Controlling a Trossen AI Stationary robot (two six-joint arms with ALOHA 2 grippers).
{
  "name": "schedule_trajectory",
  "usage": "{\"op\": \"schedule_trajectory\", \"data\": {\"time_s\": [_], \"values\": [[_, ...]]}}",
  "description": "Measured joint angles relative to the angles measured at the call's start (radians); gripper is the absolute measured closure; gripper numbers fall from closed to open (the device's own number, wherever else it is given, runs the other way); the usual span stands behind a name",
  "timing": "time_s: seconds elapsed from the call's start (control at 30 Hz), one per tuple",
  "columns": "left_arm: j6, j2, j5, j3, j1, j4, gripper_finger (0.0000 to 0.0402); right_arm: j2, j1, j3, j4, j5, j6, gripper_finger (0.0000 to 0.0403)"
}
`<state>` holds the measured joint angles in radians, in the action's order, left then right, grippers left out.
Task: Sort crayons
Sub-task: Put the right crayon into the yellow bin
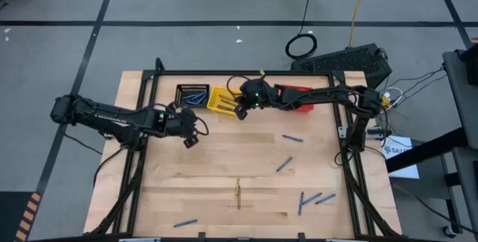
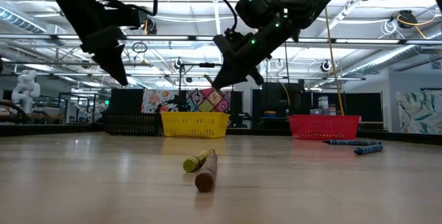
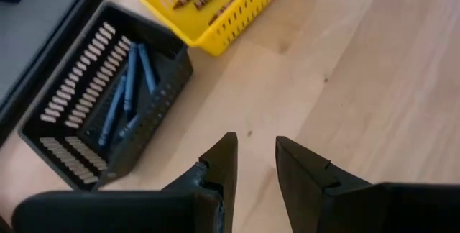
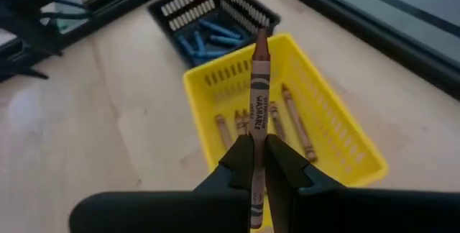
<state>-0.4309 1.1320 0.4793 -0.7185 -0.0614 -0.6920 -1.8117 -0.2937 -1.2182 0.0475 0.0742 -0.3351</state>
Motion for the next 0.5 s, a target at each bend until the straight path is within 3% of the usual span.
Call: {"op": "schedule_trajectory", "data": {"time_s": [0.33,0.5], "values": [[0.075,0.0,0.0,0.0,0.075,0.083,0.0306,-0.068,-0.053,-0.003,0.135,-0.093,0.004,0.0403],[0.078,0.0,0.0,0.0,0.09,0.085,0.0306,-0.13,-0.06,-0.062,0.119,-0.132,0.01,0.0403]]}}
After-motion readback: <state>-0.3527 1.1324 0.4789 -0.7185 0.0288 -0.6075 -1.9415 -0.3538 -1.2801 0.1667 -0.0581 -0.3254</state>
